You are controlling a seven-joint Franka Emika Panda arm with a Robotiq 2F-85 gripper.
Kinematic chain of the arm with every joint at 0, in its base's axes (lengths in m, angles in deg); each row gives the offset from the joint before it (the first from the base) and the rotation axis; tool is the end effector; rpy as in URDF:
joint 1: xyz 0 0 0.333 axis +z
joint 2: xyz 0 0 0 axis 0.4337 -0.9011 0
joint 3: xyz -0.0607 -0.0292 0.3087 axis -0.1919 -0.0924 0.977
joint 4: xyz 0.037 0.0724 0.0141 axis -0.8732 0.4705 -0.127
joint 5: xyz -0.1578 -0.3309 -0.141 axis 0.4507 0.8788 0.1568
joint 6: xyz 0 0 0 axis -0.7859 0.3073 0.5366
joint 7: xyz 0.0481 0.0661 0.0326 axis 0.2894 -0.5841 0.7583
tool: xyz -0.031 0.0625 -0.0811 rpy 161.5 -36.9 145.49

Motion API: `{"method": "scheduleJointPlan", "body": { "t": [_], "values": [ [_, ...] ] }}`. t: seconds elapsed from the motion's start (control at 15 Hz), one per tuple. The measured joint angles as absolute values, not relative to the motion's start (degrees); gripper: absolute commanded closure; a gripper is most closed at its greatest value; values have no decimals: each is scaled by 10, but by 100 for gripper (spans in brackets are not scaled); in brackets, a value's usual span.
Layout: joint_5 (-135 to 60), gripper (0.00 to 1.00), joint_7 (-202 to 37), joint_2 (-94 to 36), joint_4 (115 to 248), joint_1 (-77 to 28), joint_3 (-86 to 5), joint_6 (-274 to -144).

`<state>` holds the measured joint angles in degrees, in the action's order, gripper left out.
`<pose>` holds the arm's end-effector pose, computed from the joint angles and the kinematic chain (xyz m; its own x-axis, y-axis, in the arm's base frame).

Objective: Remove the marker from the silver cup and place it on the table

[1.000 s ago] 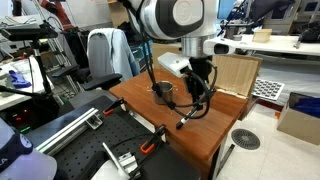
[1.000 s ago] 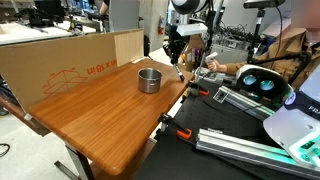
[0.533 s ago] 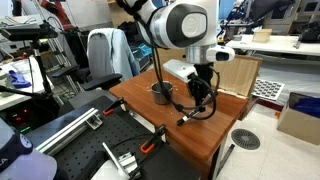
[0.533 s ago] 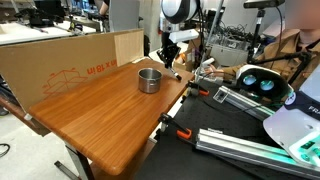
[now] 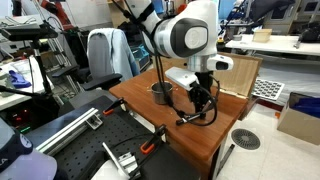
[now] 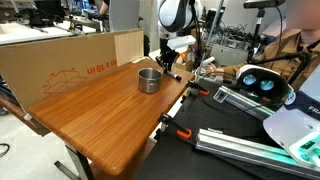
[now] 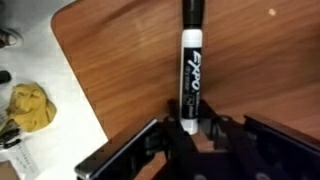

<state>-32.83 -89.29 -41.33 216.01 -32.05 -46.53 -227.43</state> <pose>0.5191 -0.1519 0.1445 0.9419 -0.3343 -0.0339 -0.3262 -0.9340 0.1455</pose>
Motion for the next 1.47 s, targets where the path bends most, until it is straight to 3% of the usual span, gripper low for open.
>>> {"method": "scheduleJointPlan", "body": {
  "t": [0.27,0.4,1.47],
  "values": [
    [-328,10,-890,-415,2155,-318,-465,-2274],
    [-328,0,-890,-415,2151,-315,-464,-2275],
    [-338,0,-889,-249,2177,-296,-435,-2261]
  ]
}}
